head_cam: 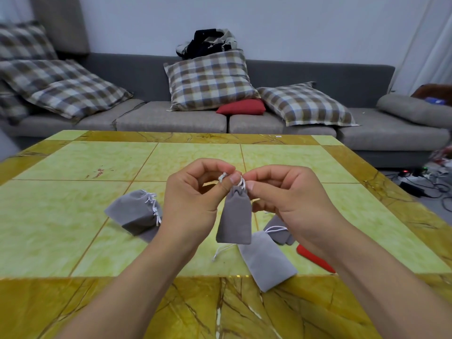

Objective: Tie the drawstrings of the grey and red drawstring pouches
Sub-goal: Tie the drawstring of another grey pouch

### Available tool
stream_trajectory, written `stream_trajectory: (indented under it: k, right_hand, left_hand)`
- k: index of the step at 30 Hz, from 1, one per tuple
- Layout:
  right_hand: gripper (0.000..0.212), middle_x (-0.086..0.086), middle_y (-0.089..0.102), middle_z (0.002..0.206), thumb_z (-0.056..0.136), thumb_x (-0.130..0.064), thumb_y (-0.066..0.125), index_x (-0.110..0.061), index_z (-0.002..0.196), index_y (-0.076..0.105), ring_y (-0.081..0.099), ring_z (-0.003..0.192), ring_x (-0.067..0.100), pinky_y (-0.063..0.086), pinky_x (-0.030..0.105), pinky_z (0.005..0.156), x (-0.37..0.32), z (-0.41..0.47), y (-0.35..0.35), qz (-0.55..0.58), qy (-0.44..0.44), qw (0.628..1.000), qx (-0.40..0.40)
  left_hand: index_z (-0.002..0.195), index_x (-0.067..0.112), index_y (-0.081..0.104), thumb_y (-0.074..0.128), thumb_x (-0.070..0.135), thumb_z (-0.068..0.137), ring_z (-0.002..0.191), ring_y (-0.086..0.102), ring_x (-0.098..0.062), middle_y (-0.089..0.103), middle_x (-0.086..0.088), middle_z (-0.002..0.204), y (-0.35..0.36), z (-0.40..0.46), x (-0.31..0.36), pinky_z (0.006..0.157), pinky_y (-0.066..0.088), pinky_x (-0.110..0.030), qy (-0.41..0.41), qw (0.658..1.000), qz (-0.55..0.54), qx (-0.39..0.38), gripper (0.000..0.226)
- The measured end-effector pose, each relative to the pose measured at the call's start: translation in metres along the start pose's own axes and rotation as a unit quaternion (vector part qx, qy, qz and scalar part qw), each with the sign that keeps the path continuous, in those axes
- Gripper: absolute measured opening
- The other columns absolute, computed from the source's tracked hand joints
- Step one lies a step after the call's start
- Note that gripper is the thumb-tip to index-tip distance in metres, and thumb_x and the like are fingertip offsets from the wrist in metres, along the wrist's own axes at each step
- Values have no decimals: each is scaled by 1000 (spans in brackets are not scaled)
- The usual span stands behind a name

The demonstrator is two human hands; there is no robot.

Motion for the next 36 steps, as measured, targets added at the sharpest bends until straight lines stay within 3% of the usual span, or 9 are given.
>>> stream_trajectory:
  k: [4,8,12,16,18,22,27,31,36]
  right_hand:
    - [22,17,75,95,77,-14,74,-1,95,76,67,82,21,53,31,72,6,-2,0,73,91,993,-36]
    - [37,10,73,93,68,-20,78,-2,100,75,61,79,18,48,27,68,10,-1,-1,133,168,975,-65]
    - [34,6,70,84,72,-21,74,-3,101,71,58,67,13,45,26,65,13,-3,4,186,201,956,-104]
    - [29,9,68,90,82,-22,70,-2,103,69,59,79,16,46,28,66,11,0,3,139,145,973,-112]
    - [17,8,66,84,90,-15,64,0,97,67,60,73,12,47,24,60,5,2,-1,61,97,987,-113]
    - [18,1,60,60,87,7,61,-4,74,62,53,53,10,45,24,53,-3,3,-5,-86,-9,994,-64]
    - [11,3,59,56,73,-4,70,-10,67,62,49,51,12,41,28,47,-2,2,-7,-176,-138,975,4]
    - [17,8,66,64,78,4,70,-12,73,68,56,55,16,48,30,51,-1,3,-5,-151,-154,976,43]
    - [22,-9,69,66,83,-1,65,-20,76,72,60,57,5,49,19,54,-2,4,-4,-246,-153,954,71]
  left_hand:
    - [80,10,70,77,1,76,73,72,-13,76,-3,78,0,-4,5,69,58,-24,42,999,25,18,12]
    - [79,9,73,71,-12,78,71,73,-11,75,1,76,3,-8,9,67,56,-19,110,989,93,15,21]
    - [78,8,72,70,-12,78,70,73,-10,76,0,75,4,-8,12,65,55,-18,84,995,52,4,20]
    - [77,12,70,77,11,69,74,73,-15,77,-4,78,3,-6,10,70,60,-29,-19,998,-55,3,11]
    - [79,13,69,75,19,64,78,72,-21,77,-8,82,4,-5,6,78,60,-39,-59,994,-92,-2,18]
    - [83,10,68,74,20,63,76,69,-22,75,-11,81,9,-6,3,75,59,-34,-75,993,-95,-13,23]
    - [84,8,68,73,16,66,77,71,-20,76,-12,83,9,-7,0,75,59,-30,-71,994,-85,-11,20]
    - [84,10,67,73,14,69,79,71,-21,75,-12,86,11,-9,0,72,59,-28,-78,990,-118,-4,16]
    - [84,11,66,72,12,71,84,72,-22,75,-15,93,14,-10,-2,77,60,-31,-109,982,-155,21,14]
Point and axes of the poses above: each hand's wrist, its own z-axis towards the middle knuckle, its own y-axis out of the palm, x = y × z, the point moved 2 cm from there along z, towards the middle knuckle
